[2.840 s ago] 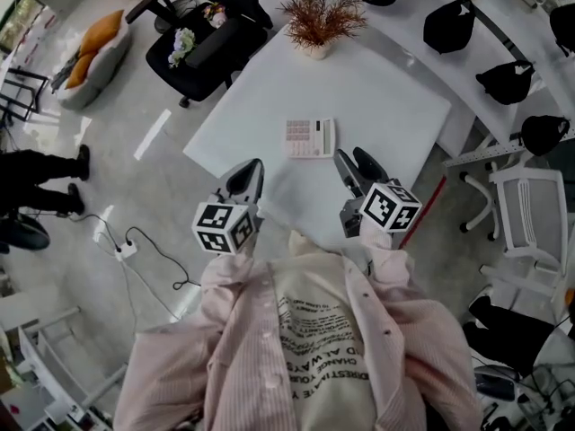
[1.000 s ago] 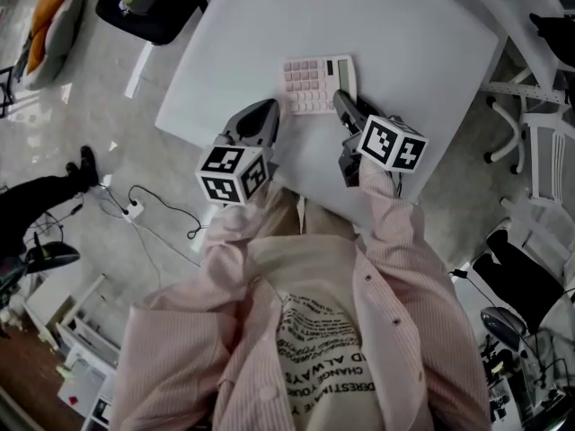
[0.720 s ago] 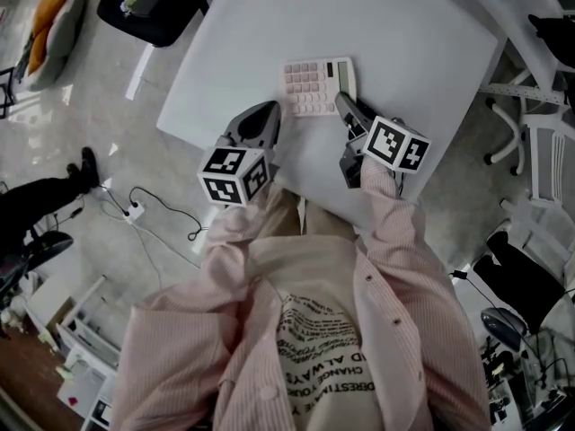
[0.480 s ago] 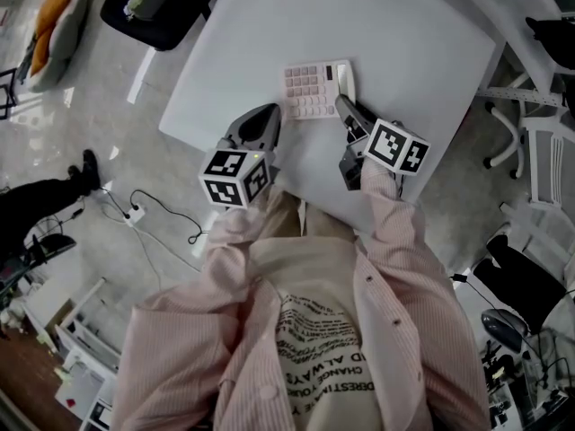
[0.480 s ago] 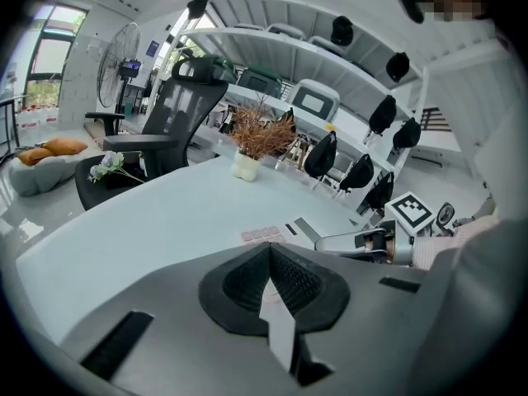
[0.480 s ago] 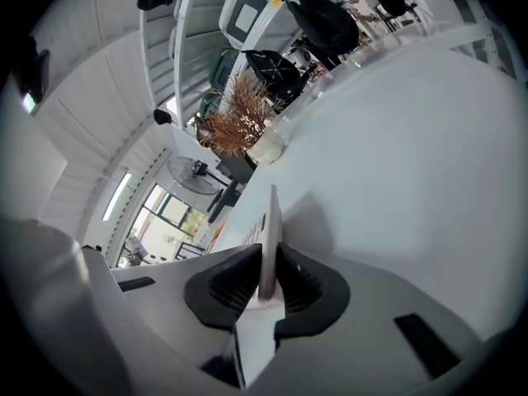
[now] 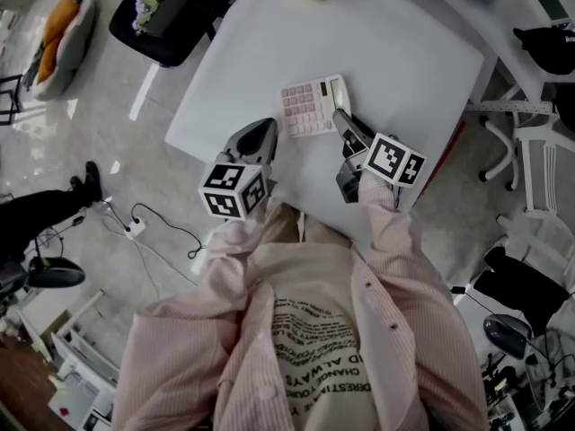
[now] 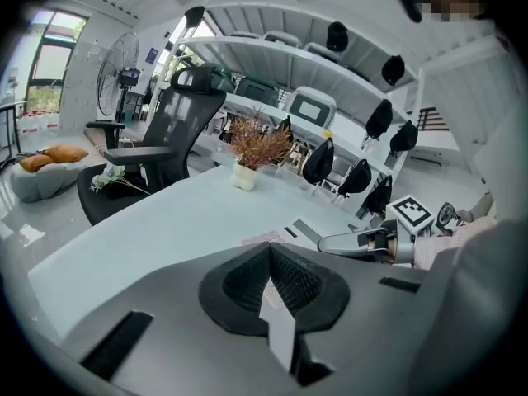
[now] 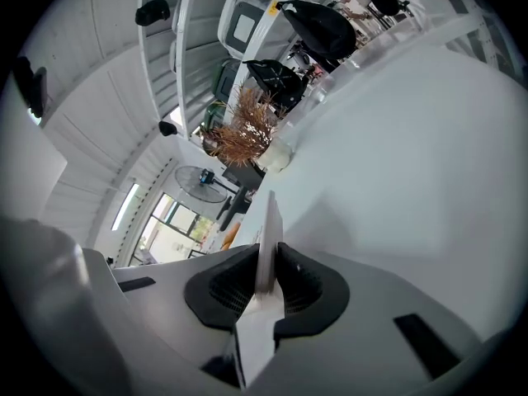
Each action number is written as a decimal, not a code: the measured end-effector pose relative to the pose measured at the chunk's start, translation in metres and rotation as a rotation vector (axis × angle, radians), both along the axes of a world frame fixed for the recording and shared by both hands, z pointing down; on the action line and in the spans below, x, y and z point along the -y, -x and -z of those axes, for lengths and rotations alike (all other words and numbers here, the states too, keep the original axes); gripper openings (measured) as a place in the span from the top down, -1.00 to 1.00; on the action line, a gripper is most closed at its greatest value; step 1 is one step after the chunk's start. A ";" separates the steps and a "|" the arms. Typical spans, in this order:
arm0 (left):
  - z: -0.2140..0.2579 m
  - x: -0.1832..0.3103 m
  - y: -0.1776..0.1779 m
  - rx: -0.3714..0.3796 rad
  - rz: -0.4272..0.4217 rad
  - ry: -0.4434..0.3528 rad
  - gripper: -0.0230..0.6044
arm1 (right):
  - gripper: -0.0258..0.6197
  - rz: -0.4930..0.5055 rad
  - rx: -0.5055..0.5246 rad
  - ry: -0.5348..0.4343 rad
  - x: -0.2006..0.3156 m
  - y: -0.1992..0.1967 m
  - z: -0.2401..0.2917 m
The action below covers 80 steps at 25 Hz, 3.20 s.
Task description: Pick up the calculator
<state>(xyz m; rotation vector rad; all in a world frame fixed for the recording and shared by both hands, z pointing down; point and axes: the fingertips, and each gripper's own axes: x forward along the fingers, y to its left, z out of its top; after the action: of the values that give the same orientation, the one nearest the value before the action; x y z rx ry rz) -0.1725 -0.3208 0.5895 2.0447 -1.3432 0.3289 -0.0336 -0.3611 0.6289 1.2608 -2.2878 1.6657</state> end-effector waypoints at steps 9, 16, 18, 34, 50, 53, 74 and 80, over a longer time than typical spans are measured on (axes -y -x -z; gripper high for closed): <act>0.030 -0.005 0.006 -0.007 -0.001 -0.050 0.92 | 0.76 -0.004 0.031 -0.038 -0.006 -0.004 0.035; 0.059 -0.008 0.009 -0.004 -0.011 -0.101 0.92 | 0.76 -0.014 0.066 -0.072 -0.011 -0.011 0.069; 0.067 -0.009 0.009 -0.005 -0.011 -0.116 0.92 | 0.76 -0.017 0.072 -0.084 -0.012 -0.014 0.078; 0.120 -0.017 0.020 -0.017 -0.035 -0.246 0.92 | 0.76 -0.102 0.170 -0.166 -0.020 -0.030 0.138; 0.161 -0.013 0.036 -0.020 -0.033 -0.353 0.92 | 0.76 -0.212 0.224 -0.227 -0.029 -0.038 0.180; 0.164 -0.016 0.039 -0.017 -0.034 -0.365 0.92 | 0.76 -0.226 0.228 -0.244 -0.030 -0.039 0.189; 0.183 -0.003 0.046 0.025 -0.035 -0.423 0.92 | 0.76 -0.266 0.267 -0.304 -0.023 -0.051 0.213; 0.182 -0.004 0.047 0.038 -0.036 -0.422 0.92 | 0.76 -0.270 0.259 -0.285 -0.027 -0.052 0.209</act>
<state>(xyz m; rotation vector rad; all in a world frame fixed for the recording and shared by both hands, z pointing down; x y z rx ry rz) -0.2191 -0.3164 0.4074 2.4170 -1.4982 0.1034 0.0186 -0.3342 0.4202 1.5532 -2.6908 1.7178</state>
